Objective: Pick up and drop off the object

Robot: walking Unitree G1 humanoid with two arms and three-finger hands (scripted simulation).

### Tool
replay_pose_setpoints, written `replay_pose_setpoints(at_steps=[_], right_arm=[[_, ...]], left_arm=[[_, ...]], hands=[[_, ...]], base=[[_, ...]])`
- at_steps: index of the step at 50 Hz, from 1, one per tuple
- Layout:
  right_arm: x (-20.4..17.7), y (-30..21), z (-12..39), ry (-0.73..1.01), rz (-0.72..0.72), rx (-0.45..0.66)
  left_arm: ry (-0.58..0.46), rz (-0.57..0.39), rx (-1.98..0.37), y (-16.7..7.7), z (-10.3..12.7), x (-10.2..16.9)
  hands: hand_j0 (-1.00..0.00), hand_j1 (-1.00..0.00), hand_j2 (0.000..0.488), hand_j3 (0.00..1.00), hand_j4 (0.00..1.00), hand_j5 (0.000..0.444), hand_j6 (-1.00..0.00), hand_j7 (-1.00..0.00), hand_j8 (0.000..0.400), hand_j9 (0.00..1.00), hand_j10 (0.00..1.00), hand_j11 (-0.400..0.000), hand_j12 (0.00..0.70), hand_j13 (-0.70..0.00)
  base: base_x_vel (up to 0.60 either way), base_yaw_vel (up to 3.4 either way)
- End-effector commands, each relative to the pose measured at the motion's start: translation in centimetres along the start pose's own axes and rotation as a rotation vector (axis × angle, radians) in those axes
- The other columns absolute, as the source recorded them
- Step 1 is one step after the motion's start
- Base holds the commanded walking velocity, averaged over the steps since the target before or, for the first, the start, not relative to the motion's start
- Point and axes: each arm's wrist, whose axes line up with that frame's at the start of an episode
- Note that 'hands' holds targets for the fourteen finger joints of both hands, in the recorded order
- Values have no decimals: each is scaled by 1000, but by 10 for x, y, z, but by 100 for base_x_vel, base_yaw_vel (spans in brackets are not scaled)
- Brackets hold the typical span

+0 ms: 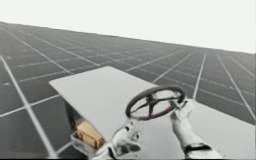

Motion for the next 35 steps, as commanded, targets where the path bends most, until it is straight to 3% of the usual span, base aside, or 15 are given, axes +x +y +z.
replay_pose_setpoints(at_steps=[1,18,35], right_arm=[[5,3,-4,59,-10,-9],[5,3,-4,59,-10,-9],[5,3,-4,59,-10,-9]], left_arm=[[10,35,1,4,-3,0],[10,35,1,4,-3,0],[10,35,1,4,-3,0]], hands=[[0,0,0,1000,1000,0,0,0,0,1000,1000,-400,0,-700],[0,0,0,1000,1000,0,0,0,0,1000,1000,-400,0,-700],[0,0,0,1000,1000,0,0,0,0,1000,1000,-400,0,-700]], base=[[9,548],[10,483],[15,301]])
